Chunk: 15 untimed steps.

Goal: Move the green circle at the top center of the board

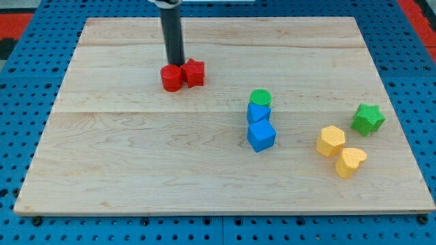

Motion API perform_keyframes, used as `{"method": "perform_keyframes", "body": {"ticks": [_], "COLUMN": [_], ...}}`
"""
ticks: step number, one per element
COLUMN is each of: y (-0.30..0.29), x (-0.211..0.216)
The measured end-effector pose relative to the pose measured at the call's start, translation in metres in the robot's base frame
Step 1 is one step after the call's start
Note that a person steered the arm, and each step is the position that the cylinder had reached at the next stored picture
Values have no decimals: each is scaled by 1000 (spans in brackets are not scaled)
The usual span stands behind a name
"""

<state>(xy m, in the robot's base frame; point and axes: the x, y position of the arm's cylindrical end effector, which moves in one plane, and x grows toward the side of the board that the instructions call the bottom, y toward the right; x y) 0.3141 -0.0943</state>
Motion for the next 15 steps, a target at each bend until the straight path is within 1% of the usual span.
{"method": "perform_keyframes", "body": {"ticks": [1, 2, 3, 4, 5, 6, 8, 9, 10, 12, 13, 14, 15], "y": [-43, -35, -18, 3, -19, -56, -67, -44, 15, 163, 158, 141, 140], "x": [-15, 30, 53, 62, 60, 89, 142, 214, 267, 293, 293, 291, 291]}}
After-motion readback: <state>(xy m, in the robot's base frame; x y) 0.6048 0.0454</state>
